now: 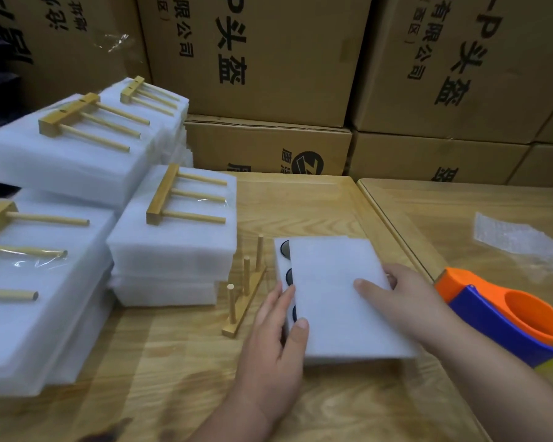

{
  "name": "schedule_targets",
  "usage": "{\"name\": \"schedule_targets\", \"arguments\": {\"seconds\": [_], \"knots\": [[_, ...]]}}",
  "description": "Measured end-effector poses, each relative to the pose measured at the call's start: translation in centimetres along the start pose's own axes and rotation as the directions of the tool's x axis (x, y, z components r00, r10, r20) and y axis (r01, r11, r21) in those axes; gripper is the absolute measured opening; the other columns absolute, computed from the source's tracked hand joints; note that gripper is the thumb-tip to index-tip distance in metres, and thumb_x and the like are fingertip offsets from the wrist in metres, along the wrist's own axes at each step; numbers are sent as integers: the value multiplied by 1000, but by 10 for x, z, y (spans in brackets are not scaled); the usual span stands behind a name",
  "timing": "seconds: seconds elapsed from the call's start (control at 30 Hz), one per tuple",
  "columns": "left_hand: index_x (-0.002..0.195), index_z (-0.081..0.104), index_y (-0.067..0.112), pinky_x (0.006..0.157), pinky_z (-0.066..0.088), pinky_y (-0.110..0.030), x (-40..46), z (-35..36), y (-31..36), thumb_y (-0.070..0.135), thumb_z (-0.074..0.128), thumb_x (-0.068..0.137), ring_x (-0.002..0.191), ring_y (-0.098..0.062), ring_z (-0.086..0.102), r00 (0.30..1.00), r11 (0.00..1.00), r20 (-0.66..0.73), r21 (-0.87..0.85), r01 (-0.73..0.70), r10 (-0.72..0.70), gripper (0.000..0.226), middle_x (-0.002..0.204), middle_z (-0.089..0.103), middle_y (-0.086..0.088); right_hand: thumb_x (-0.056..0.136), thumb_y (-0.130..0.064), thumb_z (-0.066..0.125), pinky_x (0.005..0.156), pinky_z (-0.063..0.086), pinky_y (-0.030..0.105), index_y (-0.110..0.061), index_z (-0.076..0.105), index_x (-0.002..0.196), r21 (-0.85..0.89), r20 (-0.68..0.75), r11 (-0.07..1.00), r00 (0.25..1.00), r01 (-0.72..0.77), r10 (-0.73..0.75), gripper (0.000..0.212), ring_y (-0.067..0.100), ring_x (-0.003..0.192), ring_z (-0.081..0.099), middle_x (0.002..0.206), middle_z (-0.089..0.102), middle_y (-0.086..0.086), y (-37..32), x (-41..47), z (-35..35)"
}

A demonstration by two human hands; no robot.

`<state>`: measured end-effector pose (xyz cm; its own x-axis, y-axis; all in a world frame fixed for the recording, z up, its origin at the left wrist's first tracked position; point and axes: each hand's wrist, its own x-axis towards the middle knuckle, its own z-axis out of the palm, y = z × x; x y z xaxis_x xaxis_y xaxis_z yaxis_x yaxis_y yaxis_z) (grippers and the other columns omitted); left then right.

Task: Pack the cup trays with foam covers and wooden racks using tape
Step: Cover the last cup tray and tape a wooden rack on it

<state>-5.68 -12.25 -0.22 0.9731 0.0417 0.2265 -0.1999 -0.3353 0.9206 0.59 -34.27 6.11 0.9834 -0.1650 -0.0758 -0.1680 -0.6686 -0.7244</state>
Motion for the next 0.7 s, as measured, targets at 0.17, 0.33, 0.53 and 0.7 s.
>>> {"name": "schedule_targets", "arguments": {"seconds": [0.17, 0.33, 0.53, 0.7], "knots": [[147, 35, 39, 114, 17, -7, 1, 0, -1, 65, 39, 83, 144, 12, 22, 1000, 1000, 13, -10, -9, 9, 69, 158, 33, 17, 87, -41, 71, 44, 40, 7, -29, 68, 100, 110, -78, 992, 995, 67, -58, 18, -14, 66, 63, 76, 70, -24, -8, 9, 8], [156, 31, 29, 121, 29, -32, 1, -1, 1, 63, 43, 81, 144, 8, 30, 999, 997, 34, -59, 39, -37, 84, 157, 37, 20, 89, -38, 72, 51, 48, 12, -28, 66, 102, 194, -5, 981, 1000, 27, -26, 18, -2, 69, 69, 97, 71, -11, -8, 11, 19], [157, 29, 27, 119, 32, -34, 2, -3, 1, 46, 48, 89, 141, 7, 35, 994, 997, 102, -60, 49, -43, 74, 154, 42, 21, 101, -35, 60, 92, 58, 49, -23, 68, 119, 368, 203, 926, 979, -85, 9, 23, 20, 95, 75, 107, 77, -3, -4, 2, 16], [155, 31, 33, 120, 30, -32, -2, -5, 1, 55, 48, 84, 142, 7, 33, 981, 997, 195, -71, 17, -3, 77, 154, 40, 23, 99, -40, 59, 80, 60, 38, -28, 67, 116, 337, 109, 936, 992, -102, 69, 22, 9, 85, 75, 100, 78, -13, 13, -19, 13]]}}
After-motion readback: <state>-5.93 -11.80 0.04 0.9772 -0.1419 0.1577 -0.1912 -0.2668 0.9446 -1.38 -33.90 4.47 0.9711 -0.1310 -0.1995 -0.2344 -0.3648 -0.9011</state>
